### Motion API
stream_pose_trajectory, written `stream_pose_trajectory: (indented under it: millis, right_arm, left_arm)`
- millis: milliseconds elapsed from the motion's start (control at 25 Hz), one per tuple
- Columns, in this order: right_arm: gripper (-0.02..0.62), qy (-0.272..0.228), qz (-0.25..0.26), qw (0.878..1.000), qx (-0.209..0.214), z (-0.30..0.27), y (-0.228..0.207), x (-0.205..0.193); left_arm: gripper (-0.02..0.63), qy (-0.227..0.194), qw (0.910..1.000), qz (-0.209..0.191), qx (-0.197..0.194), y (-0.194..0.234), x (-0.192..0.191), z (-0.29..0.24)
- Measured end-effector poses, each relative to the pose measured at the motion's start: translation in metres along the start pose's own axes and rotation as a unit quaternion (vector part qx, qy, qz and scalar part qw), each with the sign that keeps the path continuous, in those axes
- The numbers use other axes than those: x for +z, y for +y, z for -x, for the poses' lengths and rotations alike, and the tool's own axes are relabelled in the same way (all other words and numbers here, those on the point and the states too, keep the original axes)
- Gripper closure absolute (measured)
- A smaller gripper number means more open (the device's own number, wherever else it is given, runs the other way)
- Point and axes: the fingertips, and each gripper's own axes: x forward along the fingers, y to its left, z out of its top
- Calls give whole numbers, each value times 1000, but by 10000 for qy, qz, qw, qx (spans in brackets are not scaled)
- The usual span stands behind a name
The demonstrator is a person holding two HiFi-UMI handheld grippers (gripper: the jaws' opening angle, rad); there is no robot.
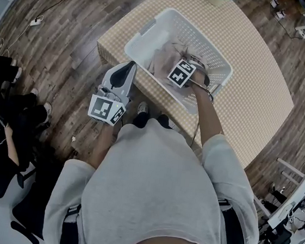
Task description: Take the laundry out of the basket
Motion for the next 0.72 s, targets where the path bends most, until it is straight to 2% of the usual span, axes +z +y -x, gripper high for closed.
stream_pose_trajectory:
  millis: [80,160,360,440,520,720]
  right_arm:
    - [131,34,50,9999,114,-1,2,2]
    - [183,46,154,9997,165,-1,6,1]
    - [307,1,314,9995,67,1,10,6]
    - [372,-32,359,9993,36,5,11,8]
    - [469,-88,359,9993,2,9,11,9]
    - [523,-351,122,9993,-109,22,3,13]
  left_arm:
    - [595,-10,10000,9,32,3,0,0]
    - [595,-10,10000,21,56,4,0,0]
    - [595,-64,9999,38,67,7,1,-1]
    - [595,-88,9999,43,66,5,3,-1]
    - [595,-109,9999,53,68,3,5,-2]
    - [595,-146,9998,64,70,1,5,-1]
